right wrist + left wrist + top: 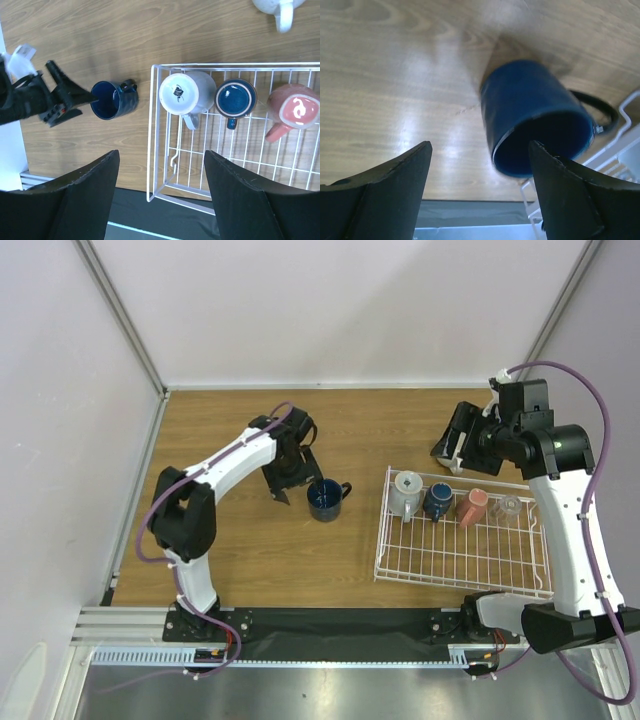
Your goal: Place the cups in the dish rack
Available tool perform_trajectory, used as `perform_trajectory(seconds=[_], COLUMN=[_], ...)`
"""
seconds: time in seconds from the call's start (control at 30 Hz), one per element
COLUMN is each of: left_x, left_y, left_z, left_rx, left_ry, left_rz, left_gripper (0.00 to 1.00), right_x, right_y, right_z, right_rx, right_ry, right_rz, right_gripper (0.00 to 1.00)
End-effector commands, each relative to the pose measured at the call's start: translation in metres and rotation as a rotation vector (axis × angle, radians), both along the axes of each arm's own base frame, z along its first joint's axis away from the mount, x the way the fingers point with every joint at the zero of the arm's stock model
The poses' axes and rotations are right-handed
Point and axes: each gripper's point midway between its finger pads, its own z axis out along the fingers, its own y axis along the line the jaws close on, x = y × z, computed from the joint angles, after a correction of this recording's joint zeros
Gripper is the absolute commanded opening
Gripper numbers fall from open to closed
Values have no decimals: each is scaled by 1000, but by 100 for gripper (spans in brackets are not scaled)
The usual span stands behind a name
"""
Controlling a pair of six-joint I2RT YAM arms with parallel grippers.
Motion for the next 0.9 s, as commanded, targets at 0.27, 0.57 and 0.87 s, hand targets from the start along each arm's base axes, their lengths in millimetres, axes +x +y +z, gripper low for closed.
perform_trajectory(seconds=[0.27, 0.57, 0.87], left_x=[14, 24, 89], left_y=[-5, -9, -7], left_z=[-23, -16, 123], left_rx=[26, -7, -48], left_ry=[21, 7, -472], left_rz=[-2, -74, -190], left_gripper=[54, 0, 0], right_x=[-9, -4, 15], right_y=[-9, -4, -3], right_z=[3, 0, 13], right_rx=[-3, 13, 37], right_ry=[-2, 16, 46], right_rz=[-14, 4, 9], right_gripper=[75, 76, 91])
